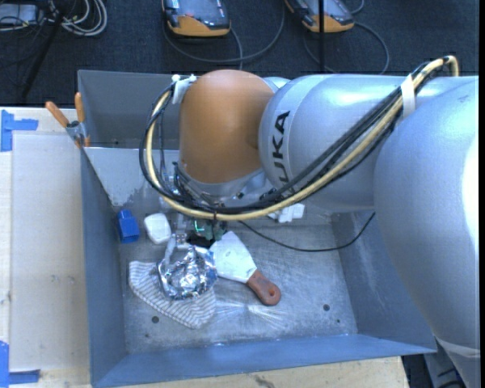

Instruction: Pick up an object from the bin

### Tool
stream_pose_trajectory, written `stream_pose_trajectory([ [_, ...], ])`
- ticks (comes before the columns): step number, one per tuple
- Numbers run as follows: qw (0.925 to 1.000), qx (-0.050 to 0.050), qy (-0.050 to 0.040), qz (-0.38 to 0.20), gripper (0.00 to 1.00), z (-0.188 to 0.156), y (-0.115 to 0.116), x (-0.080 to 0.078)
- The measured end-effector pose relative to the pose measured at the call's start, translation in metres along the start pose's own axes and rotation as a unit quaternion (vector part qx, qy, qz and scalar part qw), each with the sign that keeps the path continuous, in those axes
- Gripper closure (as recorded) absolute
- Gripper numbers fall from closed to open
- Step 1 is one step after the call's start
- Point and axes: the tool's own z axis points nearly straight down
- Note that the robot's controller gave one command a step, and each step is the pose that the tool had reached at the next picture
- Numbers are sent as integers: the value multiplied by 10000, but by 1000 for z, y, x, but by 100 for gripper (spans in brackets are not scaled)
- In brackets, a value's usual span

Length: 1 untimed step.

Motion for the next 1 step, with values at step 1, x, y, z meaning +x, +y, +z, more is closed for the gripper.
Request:
stream_pose_trajectory([
  [1, 10000, -6, -34, 19, 0, -4, -1, -2],
])
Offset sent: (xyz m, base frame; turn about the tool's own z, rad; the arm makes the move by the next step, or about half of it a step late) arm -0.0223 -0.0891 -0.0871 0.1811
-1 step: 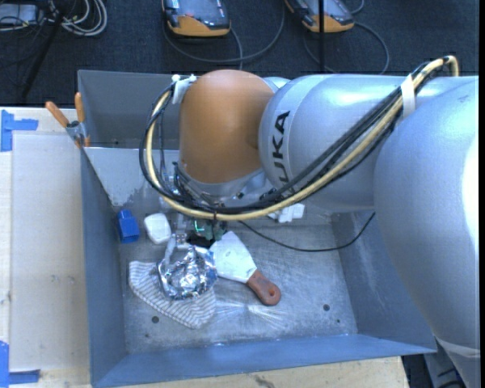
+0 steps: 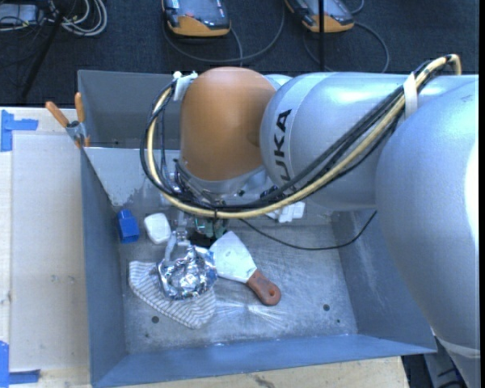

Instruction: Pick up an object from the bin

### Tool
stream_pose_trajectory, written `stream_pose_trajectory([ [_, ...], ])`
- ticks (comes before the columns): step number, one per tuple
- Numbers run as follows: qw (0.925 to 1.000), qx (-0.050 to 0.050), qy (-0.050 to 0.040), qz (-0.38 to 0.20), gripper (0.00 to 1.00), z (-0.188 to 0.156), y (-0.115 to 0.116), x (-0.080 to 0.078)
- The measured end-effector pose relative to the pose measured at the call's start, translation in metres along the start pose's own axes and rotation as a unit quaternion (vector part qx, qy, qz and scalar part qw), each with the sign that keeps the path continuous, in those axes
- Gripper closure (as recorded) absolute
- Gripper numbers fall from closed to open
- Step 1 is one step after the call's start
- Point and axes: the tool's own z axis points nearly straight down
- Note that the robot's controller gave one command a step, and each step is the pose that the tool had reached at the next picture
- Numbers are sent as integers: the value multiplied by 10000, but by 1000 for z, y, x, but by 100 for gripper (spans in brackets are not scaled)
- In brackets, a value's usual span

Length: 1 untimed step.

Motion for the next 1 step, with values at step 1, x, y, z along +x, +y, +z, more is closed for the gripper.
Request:
stream_pose_trajectory([
  [1, 9996, -18, -28, 275, 0, 29, -28, 8],
])
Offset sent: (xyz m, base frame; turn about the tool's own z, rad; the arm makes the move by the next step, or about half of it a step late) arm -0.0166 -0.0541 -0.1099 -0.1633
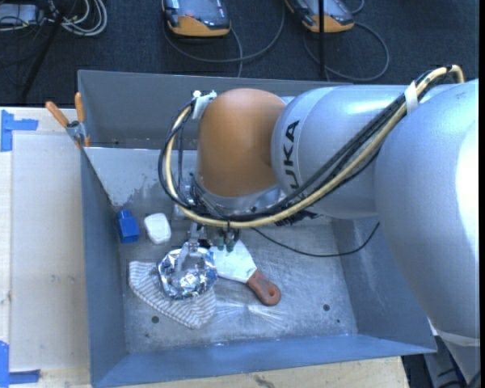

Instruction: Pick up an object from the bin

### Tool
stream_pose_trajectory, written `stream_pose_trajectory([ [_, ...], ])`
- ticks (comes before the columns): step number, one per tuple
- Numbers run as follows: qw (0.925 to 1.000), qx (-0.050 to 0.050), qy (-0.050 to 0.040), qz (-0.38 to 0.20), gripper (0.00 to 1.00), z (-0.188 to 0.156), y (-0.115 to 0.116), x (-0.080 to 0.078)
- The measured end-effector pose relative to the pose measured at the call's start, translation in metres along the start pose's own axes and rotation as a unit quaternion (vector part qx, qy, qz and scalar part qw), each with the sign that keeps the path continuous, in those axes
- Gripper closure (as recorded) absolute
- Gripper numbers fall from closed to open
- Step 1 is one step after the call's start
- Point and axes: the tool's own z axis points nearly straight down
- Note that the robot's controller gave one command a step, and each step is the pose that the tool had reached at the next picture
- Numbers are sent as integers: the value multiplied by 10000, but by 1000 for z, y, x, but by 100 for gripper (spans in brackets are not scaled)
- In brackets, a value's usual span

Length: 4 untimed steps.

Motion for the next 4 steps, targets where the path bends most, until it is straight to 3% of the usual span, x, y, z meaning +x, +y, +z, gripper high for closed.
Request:
stream_pose_trajectory([
  [1, 9999, 16, 22, 120, 0, 12, -12, 2],
  [2, 9960, 14, 14, -888, 100, -61, 45, -18],
  [3, 9961, 13, 15, -883, 100, -61, 45, -18],
  [4, 9917, 8, -18, -1286, 100, -38, 45, -17],
])
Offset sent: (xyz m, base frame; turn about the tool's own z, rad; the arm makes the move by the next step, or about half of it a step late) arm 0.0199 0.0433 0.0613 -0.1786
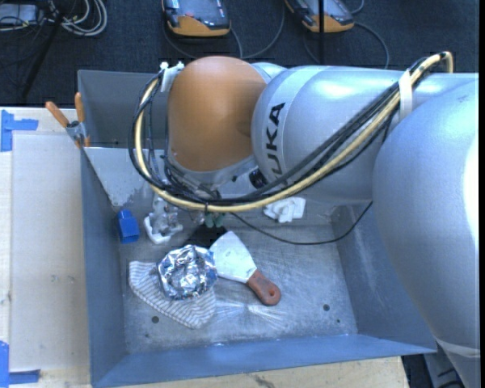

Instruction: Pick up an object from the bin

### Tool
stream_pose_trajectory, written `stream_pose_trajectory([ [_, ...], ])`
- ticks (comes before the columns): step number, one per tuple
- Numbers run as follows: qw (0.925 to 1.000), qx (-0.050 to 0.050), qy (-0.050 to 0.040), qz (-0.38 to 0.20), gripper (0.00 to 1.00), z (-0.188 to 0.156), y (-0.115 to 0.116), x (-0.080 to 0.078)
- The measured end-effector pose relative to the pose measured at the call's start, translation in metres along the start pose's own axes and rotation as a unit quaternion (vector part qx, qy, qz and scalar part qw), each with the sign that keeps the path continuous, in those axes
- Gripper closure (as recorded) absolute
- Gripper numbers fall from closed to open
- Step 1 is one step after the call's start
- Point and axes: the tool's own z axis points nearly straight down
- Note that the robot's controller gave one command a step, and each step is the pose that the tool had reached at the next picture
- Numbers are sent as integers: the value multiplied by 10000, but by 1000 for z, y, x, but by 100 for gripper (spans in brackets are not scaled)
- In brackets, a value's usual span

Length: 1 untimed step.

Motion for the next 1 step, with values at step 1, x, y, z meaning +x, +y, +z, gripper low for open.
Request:
stream_pose_trajectory([
  [1, 9781, 14, 53, 2079, 0, 18, 11, 40],
])
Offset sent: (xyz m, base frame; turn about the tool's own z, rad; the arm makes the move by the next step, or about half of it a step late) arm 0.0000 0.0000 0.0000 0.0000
